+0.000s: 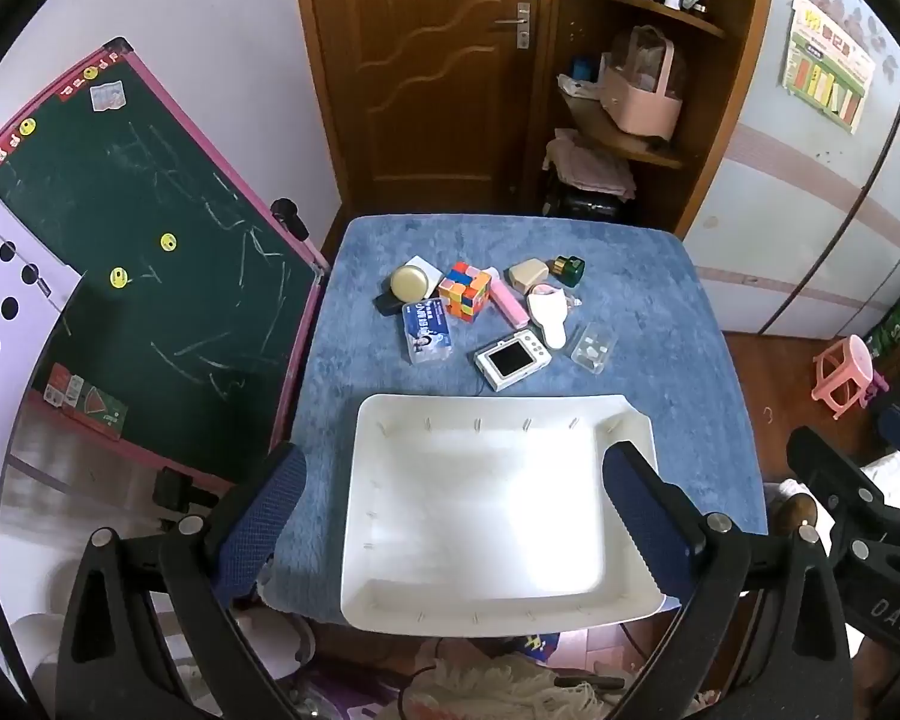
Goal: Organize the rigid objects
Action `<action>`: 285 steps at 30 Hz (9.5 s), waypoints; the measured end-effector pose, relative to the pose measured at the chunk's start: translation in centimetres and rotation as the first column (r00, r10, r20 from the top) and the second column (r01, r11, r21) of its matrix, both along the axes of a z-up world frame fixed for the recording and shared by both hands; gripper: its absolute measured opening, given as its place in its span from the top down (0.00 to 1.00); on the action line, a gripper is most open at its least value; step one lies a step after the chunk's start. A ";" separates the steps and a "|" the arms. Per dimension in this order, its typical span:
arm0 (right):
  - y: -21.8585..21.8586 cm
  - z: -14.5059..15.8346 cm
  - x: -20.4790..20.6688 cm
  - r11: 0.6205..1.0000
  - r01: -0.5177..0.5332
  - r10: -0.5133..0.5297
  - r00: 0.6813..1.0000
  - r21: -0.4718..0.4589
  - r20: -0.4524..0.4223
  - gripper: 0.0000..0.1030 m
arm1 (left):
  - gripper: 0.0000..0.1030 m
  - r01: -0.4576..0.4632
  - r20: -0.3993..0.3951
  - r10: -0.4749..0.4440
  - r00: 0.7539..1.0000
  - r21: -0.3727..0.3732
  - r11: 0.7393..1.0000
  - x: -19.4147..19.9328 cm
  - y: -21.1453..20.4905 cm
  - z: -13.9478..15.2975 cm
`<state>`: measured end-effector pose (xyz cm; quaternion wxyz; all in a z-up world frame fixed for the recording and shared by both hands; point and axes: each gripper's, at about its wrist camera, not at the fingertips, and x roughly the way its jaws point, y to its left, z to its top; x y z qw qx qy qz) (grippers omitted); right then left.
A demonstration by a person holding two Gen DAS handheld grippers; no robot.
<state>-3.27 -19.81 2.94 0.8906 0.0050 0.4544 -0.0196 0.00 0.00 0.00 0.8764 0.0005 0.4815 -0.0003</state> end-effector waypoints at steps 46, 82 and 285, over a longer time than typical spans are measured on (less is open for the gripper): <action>-0.1 0.0 -0.2 1.000 -0.005 0.005 1.000 0.000 0.003 0.00 | 0.03 -0.004 0.005 0.004 1.000 -0.016 1.000 0.1 -0.1 0.1; -0.7 -0.2 0.6 1.000 0.016 -0.016 1.000 0.006 -0.014 0.00 | 0.03 0.004 -0.025 -0.004 1.000 0.003 1.000 0.9 -1.7 -0.2; 3.5 -21.8 1.2 0.976 -0.214 0.213 0.930 0.028 -0.299 0.30 | 0.15 -0.048 -0.237 0.037 0.971 -0.039 0.998 1.4 -1.5 -17.9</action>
